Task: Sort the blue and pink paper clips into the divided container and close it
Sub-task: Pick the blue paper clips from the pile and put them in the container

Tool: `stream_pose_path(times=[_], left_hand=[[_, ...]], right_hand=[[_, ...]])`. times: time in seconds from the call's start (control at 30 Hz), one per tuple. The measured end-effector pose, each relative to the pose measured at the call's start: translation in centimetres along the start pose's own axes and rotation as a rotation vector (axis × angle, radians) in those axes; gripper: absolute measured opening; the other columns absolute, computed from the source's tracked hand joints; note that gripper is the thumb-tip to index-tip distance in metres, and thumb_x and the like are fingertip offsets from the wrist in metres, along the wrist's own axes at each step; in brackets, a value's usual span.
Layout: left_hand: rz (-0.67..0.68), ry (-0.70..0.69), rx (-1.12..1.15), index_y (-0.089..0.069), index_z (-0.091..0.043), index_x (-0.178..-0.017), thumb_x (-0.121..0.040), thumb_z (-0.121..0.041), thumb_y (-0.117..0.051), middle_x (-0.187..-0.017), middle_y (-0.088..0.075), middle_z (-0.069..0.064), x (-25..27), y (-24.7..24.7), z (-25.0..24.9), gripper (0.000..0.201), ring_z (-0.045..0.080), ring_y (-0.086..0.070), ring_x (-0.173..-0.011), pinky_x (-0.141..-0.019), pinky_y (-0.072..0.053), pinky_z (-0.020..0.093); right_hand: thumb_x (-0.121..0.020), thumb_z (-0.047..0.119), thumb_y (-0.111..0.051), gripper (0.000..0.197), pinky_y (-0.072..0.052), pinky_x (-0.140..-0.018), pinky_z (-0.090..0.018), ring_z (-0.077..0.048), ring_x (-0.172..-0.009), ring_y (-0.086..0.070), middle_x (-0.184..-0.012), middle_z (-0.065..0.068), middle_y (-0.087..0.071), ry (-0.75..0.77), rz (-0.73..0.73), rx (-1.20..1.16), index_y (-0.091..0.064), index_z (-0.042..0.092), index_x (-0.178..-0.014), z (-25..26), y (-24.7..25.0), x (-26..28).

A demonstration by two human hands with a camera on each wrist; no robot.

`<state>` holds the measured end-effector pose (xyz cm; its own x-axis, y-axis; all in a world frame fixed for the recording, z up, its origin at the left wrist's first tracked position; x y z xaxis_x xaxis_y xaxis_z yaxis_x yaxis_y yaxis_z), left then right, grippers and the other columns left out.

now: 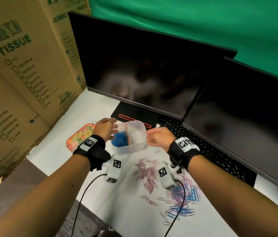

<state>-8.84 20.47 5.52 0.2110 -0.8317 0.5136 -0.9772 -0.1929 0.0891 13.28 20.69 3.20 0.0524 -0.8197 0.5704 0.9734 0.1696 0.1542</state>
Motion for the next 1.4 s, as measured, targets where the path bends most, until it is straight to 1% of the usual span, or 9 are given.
stream_pose_path(times=[0.1, 0.23, 0.3, 0.4, 0.6, 0.73, 1.07, 1.27, 1.4], left_hand=[[0.091, -0.132, -0.248, -0.063, -0.007, -0.093, -0.089, -0.002, -0.05, -0.081, -0.063, 0.006, 1.7, -2.1, 1.0, 0.014, 0.019, -0.059, -0.07, -0.053, -0.048, 0.018], [0.337, -0.329, -0.598, -0.063, -0.017, -0.073, -0.082, -0.006, -0.064, -0.07, -0.063, -0.005, 4.9, -8.4, 4.5, 0.014, 0.012, -0.058, -0.065, -0.067, -0.047, 0.018], [0.456, -0.401, -0.781, -0.063, -0.023, -0.073, -0.08, -0.008, -0.063, -0.067, -0.062, -0.011, 6.9, -11.9, 6.7, 0.016, 0.007, -0.057, -0.063, -0.063, -0.044, 0.015], [0.618, -0.453, -0.992, -0.06, -0.029, -0.072, -0.079, -0.014, -0.059, -0.07, -0.062, -0.013, 9.6, -16.2, 10.0, 0.017, 0.013, -0.063, -0.068, -0.066, -0.051, 0.022], [0.784, -0.592, -1.329, -0.065, -0.025, -0.085, -0.08, -0.018, -0.054, -0.091, -0.069, -0.006, 13.3, -20.6, 15.1, 0.014, 0.019, -0.064, -0.087, -0.074, -0.051, 0.025], [0.771, -0.636, -1.44, -0.065, -0.026, -0.098, -0.084, -0.029, -0.058, -0.104, -0.067, -0.001, 13.8, -21.2, 16.8, 0.015, 0.024, -0.063, -0.096, -0.077, -0.045, 0.025], [0.677, -0.561, -1.29, -0.067, -0.019, -0.081, -0.084, -0.017, -0.057, -0.089, -0.069, 0.002, 12.4, -20.9, 16.1, 0.011, 0.024, -0.064, -0.083, -0.075, -0.054, 0.03], [0.669, -0.409, -0.96, -0.066, -0.025, -0.069, -0.078, -0.003, -0.065, -0.07, -0.066, -0.006, 11.2, -19.4, 15.3, 0.023, 0.011, -0.062, -0.067, -0.067, -0.053, 0.021], [0.702, -0.286, -0.798, -0.068, -0.027, -0.081, -0.076, 0.005, -0.061, -0.069, -0.067, 0.002, 10.8, -18.6, 15.8, 0.033, 0.013, -0.062, -0.063, -0.068, -0.053, 0.023]], right_hand=[[-0.09, -0.006, -0.051, 0.019, -0.052, -0.061, -0.024, -0.017, -0.067, -0.056, -0.081, -0.014, -0.058, -0.012, -0.077, 0.066, -0.063, 0.0, -0.103, -3.7, 4.6, 2.6], [-0.085, -0.001, -0.056, 0.024, -0.05, -0.066, -0.028, -0.018, -0.07, -0.061, -0.081, -0.005, -0.066, 0.015, -0.187, 0.351, -0.066, 0.02, -0.082, -9.4, 9.9, 6.1], [-0.083, 0.007, -0.056, 0.023, -0.048, -0.071, -0.02, -0.016, -0.076, -0.062, -0.084, 0.002, -0.069, 0.002, -0.243, 0.589, -0.07, 0.026, -0.082, -11.9, 11.8, 8.1], [-0.086, 0.013, -0.055, 0.02, -0.037, -0.068, -0.012, -0.013, -0.082, -0.06, -0.094, 0.002, -0.071, 0.018, -0.226, 0.777, -0.072, 0.02, -0.093, -15.6, 12.6, 10.8], [-0.087, 0.026, -0.056, 0.02, -0.043, -0.081, -0.021, -0.019, -0.098, -0.062, -0.108, 0.004, -0.065, 0.151, -0.054, 0.938, -0.066, 0.024, -0.104, -20.2, 10.4, 14.4], [-0.092, 0.028, -0.051, 0.031, -0.042, -0.095, -0.027, -0.02, -0.116, -0.053, -0.125, 0.002, -0.057, 0.199, -0.055, 0.998, -0.058, 0.024, -0.122, -21.4, 9.5, 15.0], [-0.087, 0.017, -0.053, 0.011, -0.047, -0.08, -0.028, -0.021, -0.093, -0.058, -0.1, 0.0, -0.06, 0.223, -0.089, 0.883, -0.064, 0.018, -0.089, -21.1, 10.4, 13.6], [-0.084, 0.015, -0.053, 0.011, -0.049, -0.078, -0.028, -0.02, -0.088, -0.058, -0.099, 0.0, -0.063, 0.187, -0.093, 0.895, -0.063, 0.017, -0.088, -21.3, 11.9, 13.9], [-0.084, 0.015, -0.051, 0.02, -0.048, -0.086, -0.031, -0.025, -0.102, -0.058, -0.11, -0.001, -0.06, 0.107, -0.12, 1.027, -0.061, 0.021, -0.1, -21.9, 12.9, 14.4]])
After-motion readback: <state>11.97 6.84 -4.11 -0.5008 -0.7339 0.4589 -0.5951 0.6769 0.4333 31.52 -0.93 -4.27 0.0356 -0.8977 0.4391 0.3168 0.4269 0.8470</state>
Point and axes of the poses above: each hand's wrist, its own x-axis away from the middle knuckle, its own y-axis out of the back of the hand, z = x × y, the point moved 7 cm from there along -x, towards the middle knuckle
